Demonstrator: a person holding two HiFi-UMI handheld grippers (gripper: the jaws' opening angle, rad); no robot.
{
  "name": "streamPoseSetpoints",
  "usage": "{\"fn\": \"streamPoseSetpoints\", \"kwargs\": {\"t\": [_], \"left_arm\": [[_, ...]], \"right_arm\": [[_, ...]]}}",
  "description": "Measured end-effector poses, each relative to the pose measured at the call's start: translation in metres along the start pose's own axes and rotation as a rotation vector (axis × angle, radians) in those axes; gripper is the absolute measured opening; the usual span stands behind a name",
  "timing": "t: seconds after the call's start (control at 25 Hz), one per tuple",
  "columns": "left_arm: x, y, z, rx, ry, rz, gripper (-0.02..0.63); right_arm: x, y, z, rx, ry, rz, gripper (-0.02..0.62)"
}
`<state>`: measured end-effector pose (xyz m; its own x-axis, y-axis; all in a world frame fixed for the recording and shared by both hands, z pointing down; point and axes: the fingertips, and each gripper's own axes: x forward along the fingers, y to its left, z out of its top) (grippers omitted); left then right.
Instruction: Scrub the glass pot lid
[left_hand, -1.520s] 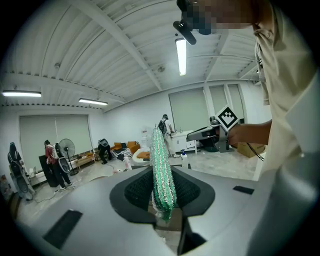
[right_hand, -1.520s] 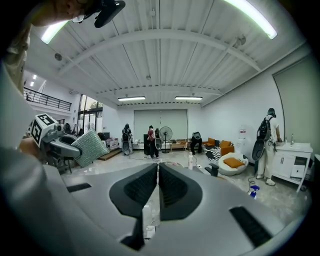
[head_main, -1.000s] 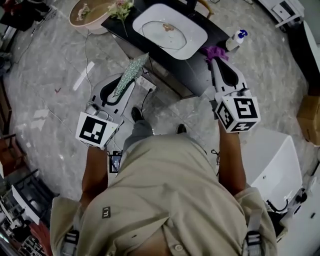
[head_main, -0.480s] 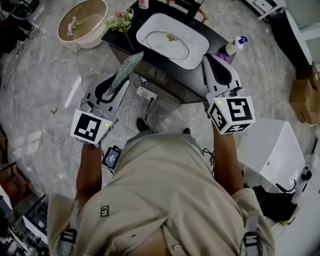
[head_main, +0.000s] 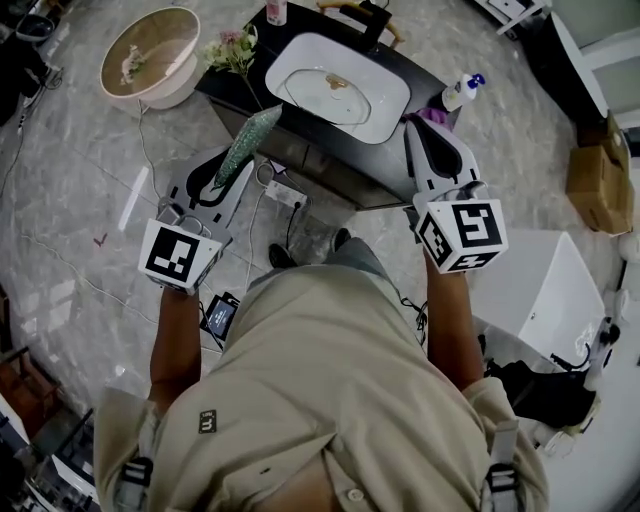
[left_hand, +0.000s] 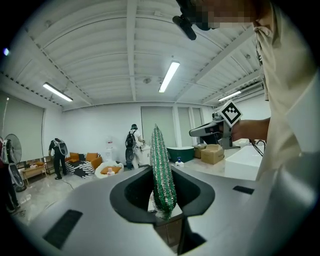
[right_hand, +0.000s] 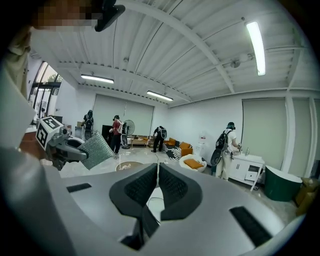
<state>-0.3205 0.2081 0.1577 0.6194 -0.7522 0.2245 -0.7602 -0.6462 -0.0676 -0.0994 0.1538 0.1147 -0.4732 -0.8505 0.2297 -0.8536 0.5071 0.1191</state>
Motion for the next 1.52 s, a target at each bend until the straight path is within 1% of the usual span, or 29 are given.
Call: {"fn": "streamPoseSetpoints", "kwargs": {"t": [0.08,0.12,0.24,0.32,0.48,0.6,0.68,0.76,0.92,1.16,1.36,1.52], "left_arm": [[0.004,0.007,0.002,0.001,-0.028,0.019,0.1],[0.007,0.01,0.001,-0.001,-0.025,0.028,0.1],[0.011,0.022,-0.008,-0.018,0.032,0.065,0.1],[0.013,0.032,-0.012,-0.023,0.053,0.104,0.1],[0.027,0.061,-0.016,0.011,0.057,0.192,0.1],[0.053,0.075,-0.014,0.001,0.079,0.237,0.1],[0.077,0.082,-0.013,0.027,0.097,0.254,0.1],[0.103,0.085,-0.014,0.051,0.123,0.261,0.1],[0.155,0.091,-0.026,0.062,0.198,0.256,0.1],[0.223,0.097,-0.059,0.027,0.316,0.196,0.1],[0.266,0.096,-0.1,-0.012,0.438,0.136,0.1],[0.301,0.102,-0.143,-0.017,0.549,0.093,0.1]], "right_arm": [[0.007,-0.006,-0.002,0.002,0.009,0.004,0.028],[0.013,-0.01,-0.003,0.007,0.011,0.008,0.028],[0.039,-0.019,-0.009,0.019,0.016,0.038,0.028],[0.06,-0.024,-0.01,0.026,0.009,0.072,0.028],[0.106,-0.033,-0.006,0.027,-0.012,0.159,0.028],[0.138,-0.051,0.007,0.014,-0.041,0.208,0.028],[0.156,-0.069,0.007,0.022,-0.045,0.225,0.028],[0.17,-0.088,-0.002,0.032,-0.032,0.235,0.028],[0.197,-0.119,-0.027,0.069,0.013,0.259,0.028],[0.234,-0.151,-0.066,0.129,0.07,0.287,0.028],[0.249,-0.165,-0.103,0.186,0.135,0.308,0.028],[0.266,-0.176,-0.127,0.218,0.167,0.315,0.028]]}}
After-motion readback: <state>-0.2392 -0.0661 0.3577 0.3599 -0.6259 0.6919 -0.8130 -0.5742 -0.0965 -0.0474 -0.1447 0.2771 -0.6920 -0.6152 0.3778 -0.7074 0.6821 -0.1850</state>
